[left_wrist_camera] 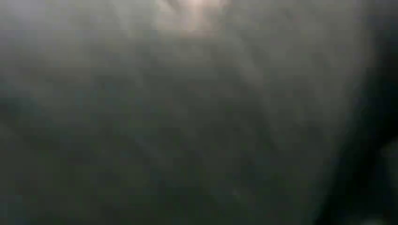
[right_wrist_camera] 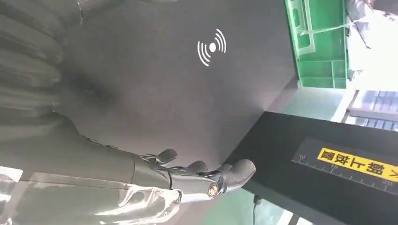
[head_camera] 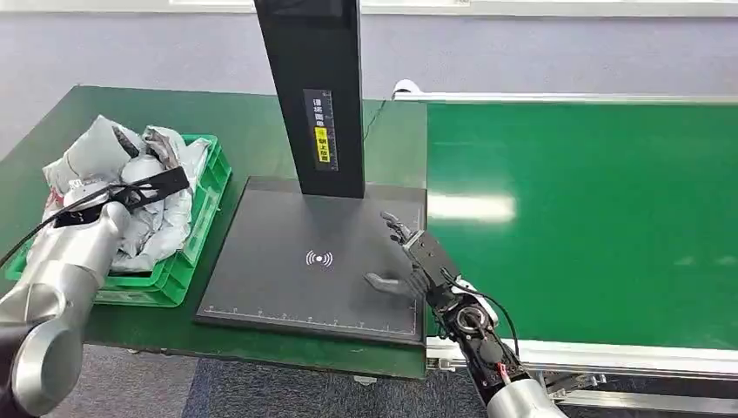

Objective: Moved the parcel from conveyor to table for the left to box.

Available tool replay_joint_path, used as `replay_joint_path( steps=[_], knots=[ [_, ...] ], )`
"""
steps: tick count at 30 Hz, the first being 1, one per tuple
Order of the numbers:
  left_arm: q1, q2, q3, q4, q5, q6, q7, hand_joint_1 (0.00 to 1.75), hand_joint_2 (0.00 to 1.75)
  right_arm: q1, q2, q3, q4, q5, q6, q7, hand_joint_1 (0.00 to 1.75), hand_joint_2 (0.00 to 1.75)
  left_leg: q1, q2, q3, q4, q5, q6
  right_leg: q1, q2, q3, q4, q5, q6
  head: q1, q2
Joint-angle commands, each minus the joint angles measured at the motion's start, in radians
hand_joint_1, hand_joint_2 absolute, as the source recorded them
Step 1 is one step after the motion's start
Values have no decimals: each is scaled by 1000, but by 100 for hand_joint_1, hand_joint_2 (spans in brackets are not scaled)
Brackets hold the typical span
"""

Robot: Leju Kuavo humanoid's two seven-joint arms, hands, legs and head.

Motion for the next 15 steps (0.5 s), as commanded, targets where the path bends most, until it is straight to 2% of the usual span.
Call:
replay_joint_path(
  steps=[1,3,5,6,7,8,10,12,13,14,15],
  knots=[
    [123,-25,70,136,24,-94,-56,175,175,-53,13,2,87,3,7,-5,0,175,-2,2,4,-3,1,0,-2,3,2,-2,1,0,-1,0],
    [115,-36,70,134,26,-96,-58,175,175,-52,9,0,86,2,7,-6,0,175,-2,0,5,-4,2,0,-2,1,4,-2,2,1,0,0],
    [116,-48,77,109,26,16,-55,171,175,-36,-1,-4,58,-4,5,-3,0,175,-1,-1,3,-4,4,0,-2,1,3,-3,3,1,0,0],
    [107,-55,79,113,22,66,-48,37,175,-27,-8,-5,39,-8,8,4,0,175,-1,-2,4,-3,3,0,-2,-1,4,-2,2,1,0,0],
    [102,-61,85,105,26,114,-54,0,175,-19,-14,-7,26,-10,9,6,0,175,-1,-3,5,-1,2,0,-1,-2,5,0,0,1,0,0],
    [102,-67,97,95,32,207,-62,0,175,-10,-20,-8,5,-14,11,12,0,175,-1,-5,1,-3,5,0,-1,-3,2,-3,4,1,0,0],
    [99,-70,102,78,32,340,-76,0,175,1,-27,-13,-22,-22,16,19,0,175,-1,-6,3,0,3,0,-1,-5,4,-1,1,1,0,0],
    [110,-71,131,58,52,545,-123,0,175,16,-33,-10,-57,-29,15,34,0,175,-1,-8,5,0,4,0,-1,-7,5,-1,1,1,0,0],
    [109,-68,132,61,53,545,-127,0,175,17,-33,-10,-60,-29,15,35,0,175,0,-10,3,1,4,0,0,-8,4,0,0,1,0,0],
    [118,-72,148,40,70,645,-165,0,0,21,-35,-8,-69,-32,13,39,0,175,0,-10,0,-1,6,0,0,-9,1,-2,2,1,0,0],
    [133,-71,167,23,97,791,-234,0,0,28,-35,-6,-80,-35,10,39,0,175,0,-10,2,0,5,0,0,-9,4,-2,1,1,0,0]
  ],
)
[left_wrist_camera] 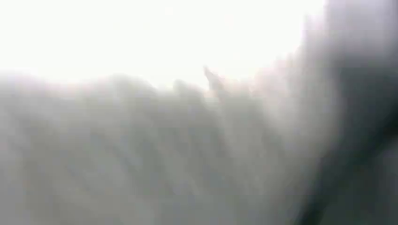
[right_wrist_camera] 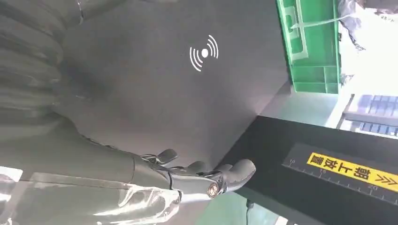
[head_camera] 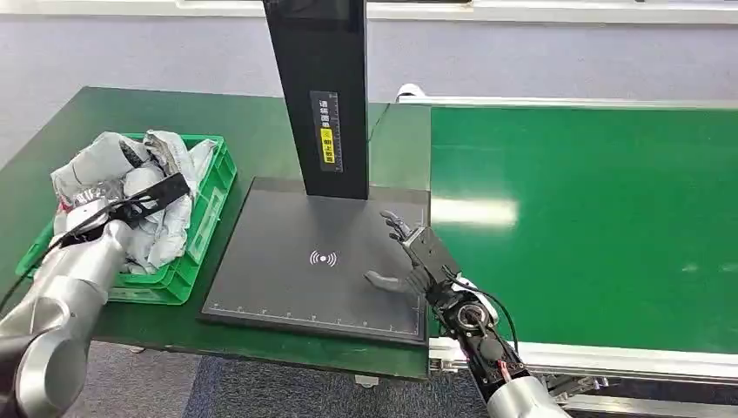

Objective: Moved the parcel from conveyor to table for the left to box.

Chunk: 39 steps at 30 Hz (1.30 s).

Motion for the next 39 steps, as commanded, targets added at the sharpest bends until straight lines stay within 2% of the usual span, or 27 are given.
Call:
replay_joint_path(
  steps=[1,2,4,6,8,10,12,14,15,16,18,21,23,24,26,29,30,31,32,34,35,36,37,39],
  knots=[
    [75,-45,101,1,65,453,-162,0,0,31,-31,-5,-73,-16,0,25,0,175,0,-2,-6,1,1,0,0,-1,-5,0,1,0,0,0],
    [92,-54,137,-32,130,562,-262,0,0,34,-32,-3,-78,-17,-3,24,0,175,1,-1,-9,0,2,0,1,0,-8,-1,2,0,0,0],
    [118,-60,155,-76,179,630,-342,0,0,35,-32,-1,-79,-19,-5,21,0,175,0,-1,-7,1,1,0,0,-1,-6,0,1,0,0,0],
    [220,-83,215,-294,152,630,-433,0,0,31,-31,5,-71,-21,-11,13,0,175,1,-1,-10,0,2,0,1,-1,-9,-1,1,0,0,0],
    [292,-130,288,-430,148,630,-532,0,0,33,-34,3,-65,-26,-20,4,0,175,0,0,-12,-1,1,0,0,0,-11,-2,2,1,0,0],
    [308,-150,323,-465,147,630,-573,0,0,36,-37,2,-65,-29,-23,-2,0,175,0,0,-13,-1,1,0,0,-1,-13,-2,1,1,0,0],
    [338,-208,414,-560,149,630,-677,0,0,50,-50,-3,-69,-32,-32,-18,0,175,1,0,-14,0,0,0,1,0,-14,-2,1,1,0,0],
    [350,-225,447,-608,149,630,-715,0,0,54,-53,-6,-72,-35,-32,-24,0,175,0,1,-18,1,0,0,1,0,-17,-1,1,0,0,0],
    [364,-280,567,-718,141,630,-830,0,0,59,-54,-11,-78,-40,-38,-32,0,175,1,0,-18,1,0,0,1,0,-17,-1,1,1,0,0],
    [364,-280,567,-718,141,630,-830,0,0,59,-54,-11,-78,-40,-38,-32,0,175,1,0,-20,2,0,0,1,0,-19,-2,1,1,0,0],
    [354,-318,667,-724,318,630,-1011,0,0,70,-58,-24,-91,-50,-51,-39,0,175,1,1,-21,2,-1,0,1,1,-20,-1,1,0,0,0],
    [483,-330,497,-880,593,630,-1011,0,0,107,-67,-60,-133,-72,-75,-64,0,175,0,2,-21,1,-1,0,0,2,-20,-2,1,0,0,0],
    [520,-348,464,-939,630,630,-1011,0,0,122,-71,-68,-153,-78,-77,-74,0,175,0,2,-20,0,-2,0,0,3,-20,-2,0,0,0,0],
    [559,-386,477,-1088,594,630,-1011,0,0,143,-72,-80,-190,-87,-76,-83,0,175,0,3,-21,1,-2,0,1,3,-21,-2,1,0,-1,0],
    [590,-428,506,-1238,525,630,-1011,0,0,157,-66,-82,-215,-88,-77,-85,0,175,1,2,-22,2,-2,0,1,3,-22,-2,0,1,0,0],
    [636,-461,450,-1323,604,630,-1011,0,0,202,-60,-84,-290,-85,-87,-84,0,175,2,4,-22,3,-4,1,2,5,-22,-2,0,1,0,0],
    [687,-409,275,-1270,828,630,-1011,0,0,236,-64,-91,-358,-82,-96,-89,0,175,1,3,-23,2,-3,1,1,4,-22,-2,0,1,0,0],
    [698,-395,230,-1250,861,630,-1011,0,0,246,-65,-95,-378,-83,-98,-89,0,175,0,2,-23,1,-3,1,0,2,-22,-2,0,1,0,0],
    [703,-413,195,-1242,857,630,-1011,0,0,266,-70,-101,-423,-88,-90,-81,0,175,0,0,-22,0,-3,1,0,0,-21,-2,-1,1,0,0],
    [731,-349,20,-1183,1071,453,-976,0,0,290,-55,-134,-492,-100,-97,-84,0,175,0,-3,-22,1,-3,2,0,-2,-21,-3,-1,1,-1,0],
    [740,-344,-14,-1181,1095,417,-960,0,0,298,-52,-139,-513,-101,-94,-80,0,175,0,-3,-23,1,-3,2,0,-2,-22,-2,-2,2,0,0],
    [757,-331,-52,-1187,1201,265,-922,0,0,299,-45,-147,-524,-100,-104,-79,0,175,0,-5,-23,1,-3,1,1,-3,-20,-2,-2,2,1,0],
    [775,-327,-76,-1186,1221,193,-902,0,0,300,-37,-152,-535,-99,-115,-77,0,175,-1,-2,-23,1,-3,2,-1,-1,-22,-2,-1,2,-1,0],
    [784,-334,-81,-1180,1216,192,-909,0,0,302,-35,-151,-542,-98,-116,-77,0,175,0,1,-23,1,-4,2,0,2,-21,-2,-1,2,0,0]
  ],
)
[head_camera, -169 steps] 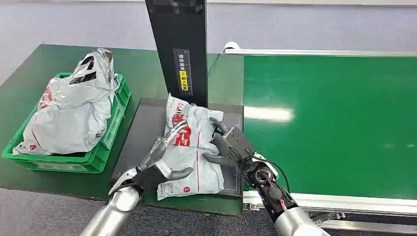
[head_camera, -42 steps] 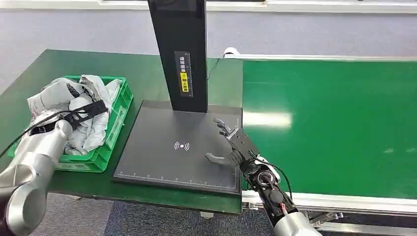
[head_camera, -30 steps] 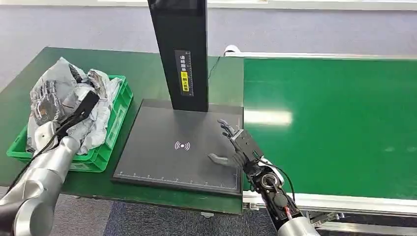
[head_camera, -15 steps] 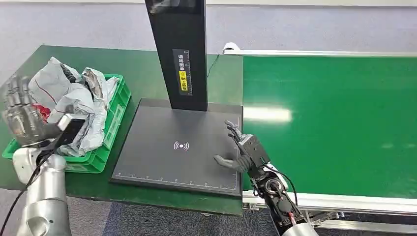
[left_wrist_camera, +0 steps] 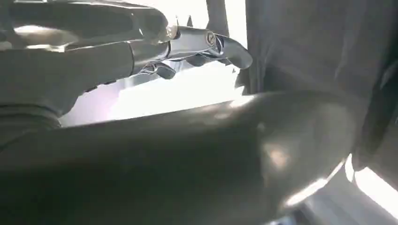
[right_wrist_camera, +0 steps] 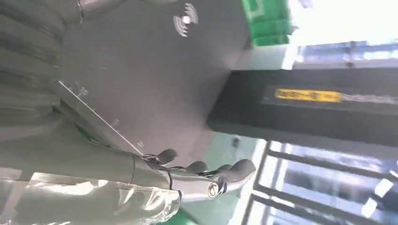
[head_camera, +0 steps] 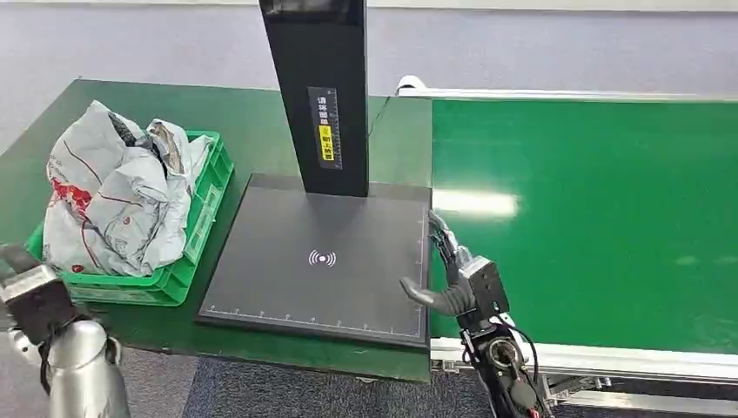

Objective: Moved the parcel from conveyor to table for the left to box.

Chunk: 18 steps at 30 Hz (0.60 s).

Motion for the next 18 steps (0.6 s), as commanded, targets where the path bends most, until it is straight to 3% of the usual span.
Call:
replay_joint_path(
  steps=[1,5,7,8,9,10,14,16,18],
  knots=[
    [108,51,-312,0,179,-285,68,0,0,45,22,-60,-164,-1,-24,10,0,175,-1,0,1,-1,0,0,-1,1,1,0,-1,0,-1,0],
    [103,54,-299,2,181,-290,62,0,0,44,21,-60,-157,0,-26,10,0,175,0,2,3,-1,-1,0,0,3,2,-1,-1,0,0,0],
    [128,64,-338,22,272,-510,150,0,0,60,36,-69,-183,7,-67,-5,0,175,0,0,2,-1,0,0,0,1,1,0,-1,0,-1,0],
    [140,60,-354,46,299,-571,168,0,175,73,45,-68,-205,18,-94,-5,0,175,0,0,3,-1,-1,-1,0,1,2,0,-1,-1,0,0],
    [144,62,-378,78,272,-588,169,0,175,85,52,-64,-231,23,-111,-5,0,175,0,0,3,-2,-1,0,0,2,2,-1,-1,0,-1,0],
    [144,50,-386,126,380,-711,181,0,175,96,60,-51,-260,40,-148,2,0,175,0,0,5,-3,-1,-1,0,2,4,-1,-1,0,-1,0],
    [108,31,-441,241,341,-726,198,0,175,112,88,-37,-292,2,-161,80,0,175,-1,0,3,-2,-1,-1,-1,0,2,-1,-1,0,0,0],
    [95,21,-456,281,318,-718,218,0,175,111,100,-24,-291,87,-290,111,0,175,0,-1,3,-2,-1,-1,-1,0,2,-1,-1,0,0,0],
    [84,14,-467,306,324,-758,231,0,175,115,109,-36,-299,97,-341,126,0,175,0,-1,3,-2,-1,-1,0,0,2,-1,-1,0,-1,0]
  ],
)
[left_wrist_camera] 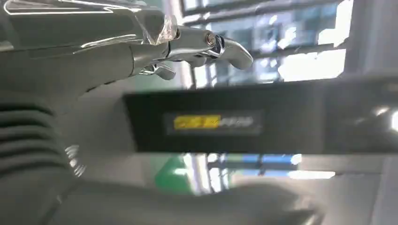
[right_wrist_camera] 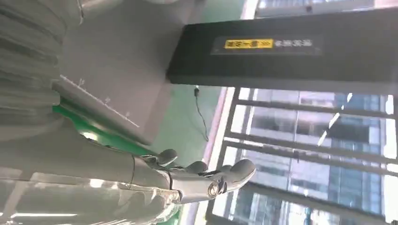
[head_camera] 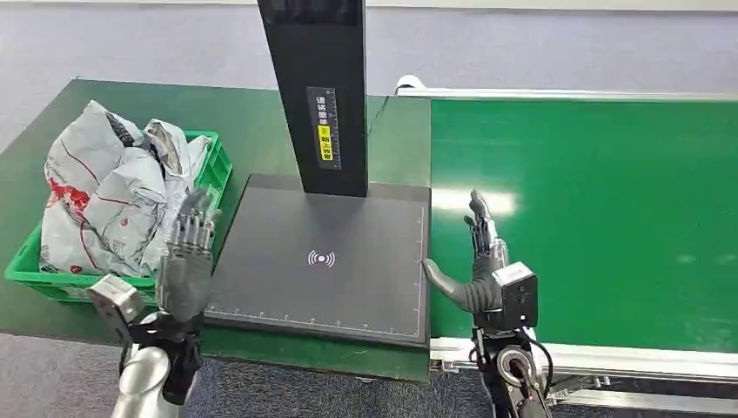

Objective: Moved the parcel from conveyor to table for the left to box.

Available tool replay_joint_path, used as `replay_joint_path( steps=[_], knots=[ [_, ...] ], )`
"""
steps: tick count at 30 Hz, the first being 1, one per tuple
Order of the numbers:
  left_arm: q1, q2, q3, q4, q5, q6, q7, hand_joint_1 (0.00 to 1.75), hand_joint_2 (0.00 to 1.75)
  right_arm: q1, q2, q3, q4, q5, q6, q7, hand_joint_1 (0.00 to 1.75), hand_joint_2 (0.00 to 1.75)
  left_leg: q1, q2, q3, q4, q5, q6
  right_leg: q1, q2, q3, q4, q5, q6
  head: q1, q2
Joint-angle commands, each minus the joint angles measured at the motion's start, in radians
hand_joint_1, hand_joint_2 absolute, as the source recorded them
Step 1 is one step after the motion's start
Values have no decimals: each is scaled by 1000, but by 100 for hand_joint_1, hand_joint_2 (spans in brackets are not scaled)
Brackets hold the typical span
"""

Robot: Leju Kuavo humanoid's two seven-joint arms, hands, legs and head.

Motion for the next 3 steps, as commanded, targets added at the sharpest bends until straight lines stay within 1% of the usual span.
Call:
replay_joint_path(
  steps=[1,3],
  knots=[
    [-56,-12,-115,249,-18,-73,60,0,175,23,45,8,-59,102,-209,105,0,175,0,-2,2,-1,0,0,-1,-1,2,0,-1,0,0,0],
    [-72,-20,-137,291,-25,-99,73,0,175,39,42,7,-78,186,-265,132,0,175,0,-3,2,-1,0,0,0,-2,2,-1,-1,0,0,0]
  ],
)
